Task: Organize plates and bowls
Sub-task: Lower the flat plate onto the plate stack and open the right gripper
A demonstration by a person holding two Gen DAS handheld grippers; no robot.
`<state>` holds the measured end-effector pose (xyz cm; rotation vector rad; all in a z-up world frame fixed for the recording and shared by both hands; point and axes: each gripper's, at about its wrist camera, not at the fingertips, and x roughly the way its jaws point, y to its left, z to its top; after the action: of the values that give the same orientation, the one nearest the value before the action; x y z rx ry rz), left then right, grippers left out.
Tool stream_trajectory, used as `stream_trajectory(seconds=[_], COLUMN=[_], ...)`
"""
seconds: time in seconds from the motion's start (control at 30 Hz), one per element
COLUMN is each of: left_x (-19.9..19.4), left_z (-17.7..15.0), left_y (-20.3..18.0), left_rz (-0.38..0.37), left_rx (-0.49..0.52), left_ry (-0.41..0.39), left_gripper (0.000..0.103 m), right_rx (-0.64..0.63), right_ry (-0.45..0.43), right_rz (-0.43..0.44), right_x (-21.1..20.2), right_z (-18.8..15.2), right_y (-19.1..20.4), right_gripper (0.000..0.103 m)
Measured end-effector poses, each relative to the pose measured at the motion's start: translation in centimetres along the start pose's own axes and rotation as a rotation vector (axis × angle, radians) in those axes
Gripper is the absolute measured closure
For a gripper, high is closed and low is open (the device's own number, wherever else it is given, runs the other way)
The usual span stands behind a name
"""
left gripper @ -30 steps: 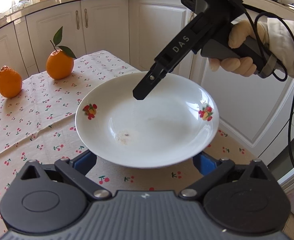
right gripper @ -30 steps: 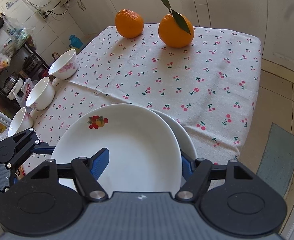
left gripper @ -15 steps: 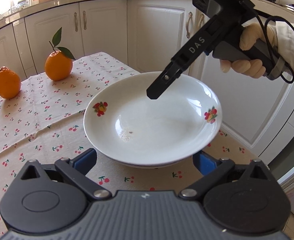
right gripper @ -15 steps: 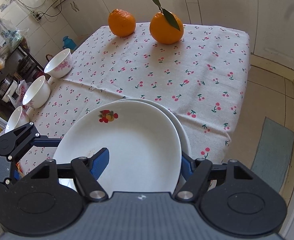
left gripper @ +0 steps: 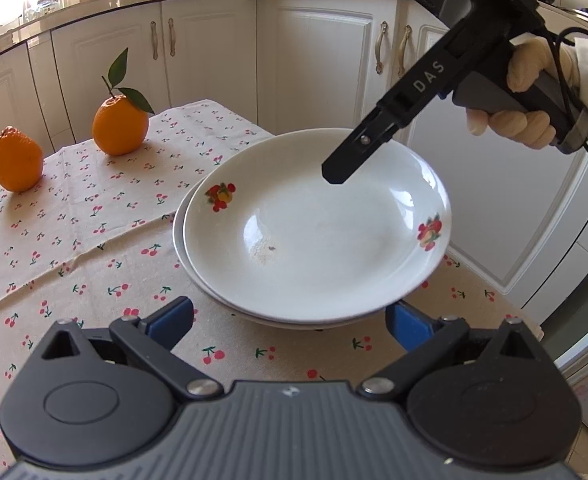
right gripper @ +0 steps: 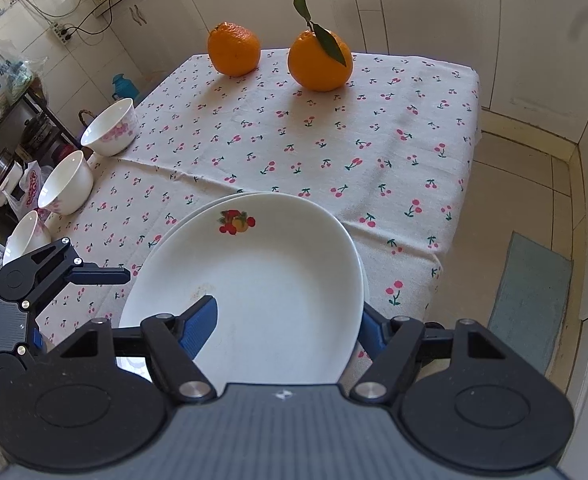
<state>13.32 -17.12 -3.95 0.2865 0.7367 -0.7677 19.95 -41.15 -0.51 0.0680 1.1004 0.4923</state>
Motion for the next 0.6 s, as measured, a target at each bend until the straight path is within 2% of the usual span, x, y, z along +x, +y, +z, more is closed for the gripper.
stream_trajectory(seconds=[0.3,0.37,0.43,0.5,0.6], left_x=[-0.5,-0.8,-1.3,-1.9,-2.9], left_z=[-0.2,-0.2,-0.2,-0.3,-0.1], left_y=[0.1,0.2,0.2,0.4,1.0], left_rz=[0.003,0.002,0.008,0.023,0.045], left_rx=[0.000,-0.001,0.004,0.006,-0.005], left_ry=[-0.019,-0.027,-0.039,-0.057,-0.080], left_gripper=[0.002,0.001,0.001,0.001,0.001], right_rx=[-0.020,-0.025,-0.038,-0.067,-0.117], right_ry=[0.049,0.044,0.031,0.016,-0.021], right_rz=[-0.089,-0.097,-0.134,-0.156,-0.188], right_x=[-0.1,-0.3,-0.5,-0.8,-1.2], right_z=[-0.8,-1.0,-1.1,-1.2,-1.6], right_y=[0.8,1.2,1.9,3.1,5.3], right_gripper=[0.025,0.021,0.011,0.010,0.000])
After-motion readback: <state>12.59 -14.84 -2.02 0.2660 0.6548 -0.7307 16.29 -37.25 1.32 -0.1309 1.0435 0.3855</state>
